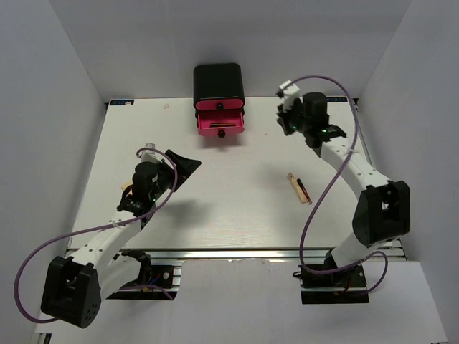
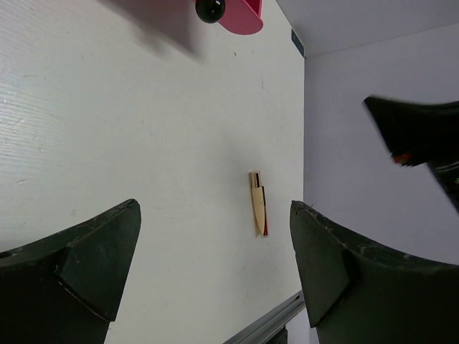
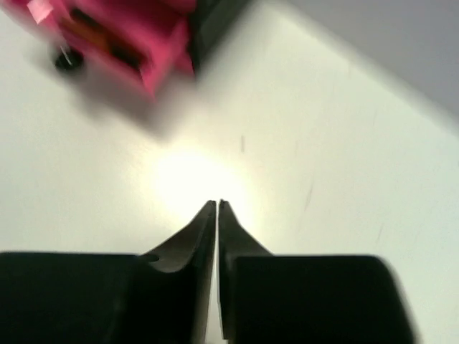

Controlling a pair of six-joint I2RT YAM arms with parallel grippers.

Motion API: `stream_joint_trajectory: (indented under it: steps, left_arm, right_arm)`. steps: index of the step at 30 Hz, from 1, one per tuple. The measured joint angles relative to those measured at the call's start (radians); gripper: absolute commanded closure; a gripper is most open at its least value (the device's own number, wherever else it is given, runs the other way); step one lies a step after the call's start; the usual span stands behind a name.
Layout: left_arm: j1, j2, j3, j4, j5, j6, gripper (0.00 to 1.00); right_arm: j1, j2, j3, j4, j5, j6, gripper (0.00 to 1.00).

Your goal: Organize the makeup

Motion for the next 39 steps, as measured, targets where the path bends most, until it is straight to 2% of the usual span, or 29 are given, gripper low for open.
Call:
stream_joint_trajectory:
  steps: [4,7,8,13,19,28,39]
  left_arm:
    - [0.0,0.018,0.0,0.025,0.015,-0.001,0.07]
    - [0.001,0.047,0.0,0.047,0.031,-0.004,0.07]
    - [0.001,0.058,0.0,0.049,0.037,-0.004,0.07]
    - [0.001,0.079,0.0,0.057,0.052,-0.009,0.07]
    - [0.001,0.079,0.0,0.071,0.066,-0.011,0.07]
    - [0.001,0.077,0.0,0.07,0.066,-0.011,0.07]
    - [0.001,0.077,0.005,0.058,0.062,0.001,0.07]
  right_arm:
    - [-0.15,-0.072,-0.148,-0.172,-0.076,0.064,0.83]
    - [-0.226,-0.111,-0.232,-0.299,-0.101,0.064,0.76]
    - [-0.234,-0.126,-0.254,-0.331,-0.102,0.055,0.71]
    - [-0.228,-0.193,-0.334,-0.445,-0.093,0.002,0.6]
    - [-0.225,-0.174,-0.393,-0.467,-0.054,-0.014,0.58]
    - [-0.225,-0.045,-0.384,-0.438,0.007,-0.01,0.58]
    - [-0.225,0.014,-0.375,-0.397,0.013,0.001,0.58]
